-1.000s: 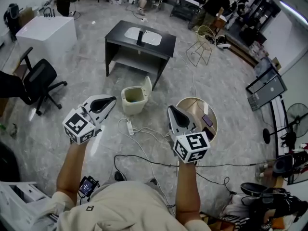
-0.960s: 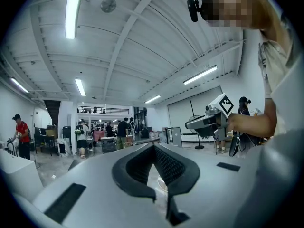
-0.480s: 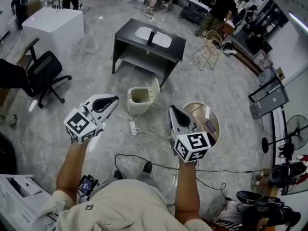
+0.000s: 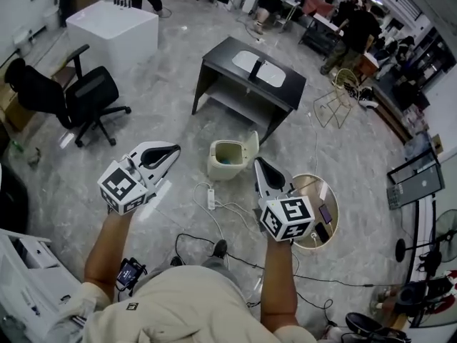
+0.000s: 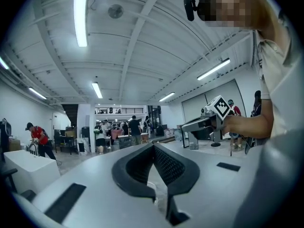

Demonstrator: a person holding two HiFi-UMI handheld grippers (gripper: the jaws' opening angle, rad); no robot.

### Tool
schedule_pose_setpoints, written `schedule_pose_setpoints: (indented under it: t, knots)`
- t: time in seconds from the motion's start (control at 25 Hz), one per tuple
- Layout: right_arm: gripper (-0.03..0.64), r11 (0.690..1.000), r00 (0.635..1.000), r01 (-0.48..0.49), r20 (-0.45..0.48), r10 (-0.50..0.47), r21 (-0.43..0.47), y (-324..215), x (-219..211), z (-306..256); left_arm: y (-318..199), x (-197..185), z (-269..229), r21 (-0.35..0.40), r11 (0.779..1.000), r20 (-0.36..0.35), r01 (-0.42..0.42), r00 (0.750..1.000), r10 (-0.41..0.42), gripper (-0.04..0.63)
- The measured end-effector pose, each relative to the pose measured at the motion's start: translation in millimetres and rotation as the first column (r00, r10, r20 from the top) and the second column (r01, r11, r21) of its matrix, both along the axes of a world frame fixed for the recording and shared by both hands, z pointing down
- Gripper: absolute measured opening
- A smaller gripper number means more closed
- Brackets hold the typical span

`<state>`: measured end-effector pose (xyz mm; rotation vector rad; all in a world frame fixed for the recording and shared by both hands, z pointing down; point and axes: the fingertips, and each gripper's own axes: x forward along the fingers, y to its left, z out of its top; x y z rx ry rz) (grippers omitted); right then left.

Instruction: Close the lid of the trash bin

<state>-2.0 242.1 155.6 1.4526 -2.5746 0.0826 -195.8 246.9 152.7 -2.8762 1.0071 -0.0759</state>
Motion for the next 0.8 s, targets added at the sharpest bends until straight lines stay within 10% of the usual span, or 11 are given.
schedule_pose_setpoints:
  t: [0.8]
  knots:
    - [0.025,0.979,0.978,0.202,0.059,-0.2,-0.033,-103,68,9,-53,82,0,-0.028,0.982,0.06,0.185,0.981,-0.183,0.015]
